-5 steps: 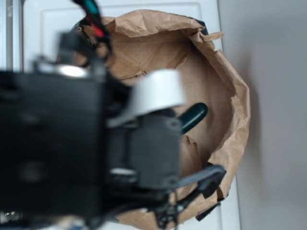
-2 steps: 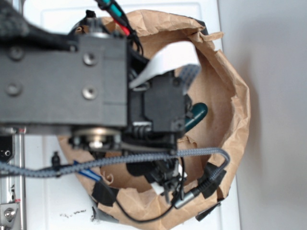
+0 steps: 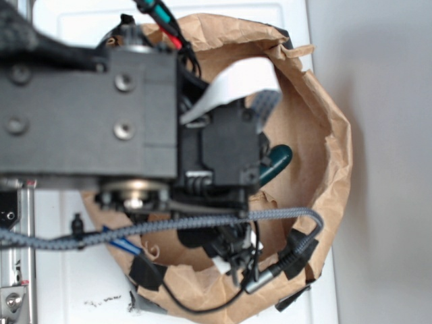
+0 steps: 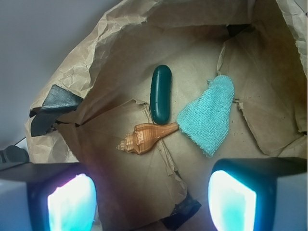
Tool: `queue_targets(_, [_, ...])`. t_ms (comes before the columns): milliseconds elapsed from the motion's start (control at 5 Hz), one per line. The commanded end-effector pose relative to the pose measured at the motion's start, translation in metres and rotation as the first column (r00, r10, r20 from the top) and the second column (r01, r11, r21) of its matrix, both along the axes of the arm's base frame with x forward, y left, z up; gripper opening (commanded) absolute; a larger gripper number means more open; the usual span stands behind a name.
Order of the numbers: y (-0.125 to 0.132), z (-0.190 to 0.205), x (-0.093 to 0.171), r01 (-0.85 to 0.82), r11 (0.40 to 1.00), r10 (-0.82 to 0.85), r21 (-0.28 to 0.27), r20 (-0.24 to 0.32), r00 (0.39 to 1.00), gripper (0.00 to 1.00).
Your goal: Grab the shell.
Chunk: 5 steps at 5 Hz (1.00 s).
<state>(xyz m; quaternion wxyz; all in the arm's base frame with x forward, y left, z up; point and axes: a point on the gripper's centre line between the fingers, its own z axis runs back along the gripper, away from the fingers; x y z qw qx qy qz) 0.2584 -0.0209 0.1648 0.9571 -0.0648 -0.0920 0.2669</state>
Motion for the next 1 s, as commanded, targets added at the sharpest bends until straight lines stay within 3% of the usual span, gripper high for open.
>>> queue_targets(0, [0.008,-0.052,0.034,-0.054,0.989,0.037,0.14,0.119,0.992,1.0])
queue_targets(200, [0.014,-0.075,0.034,-0.053,0.98,0.035,0.191,0.097,0.995,1.0])
queue_targets(400, [0.006,-0.066,0.022,-0.038,0.988,0.03,0.15,0.055,0.998,1.0])
queue_targets(600, [0.002,-0.066,0.021,-0.124,0.984,0.124,0.131,0.01,0.992,1.0])
queue_targets(800, [0.002,-0.066,0.021,-0.124,0.984,0.124,0.131,0.01,0.992,1.0])
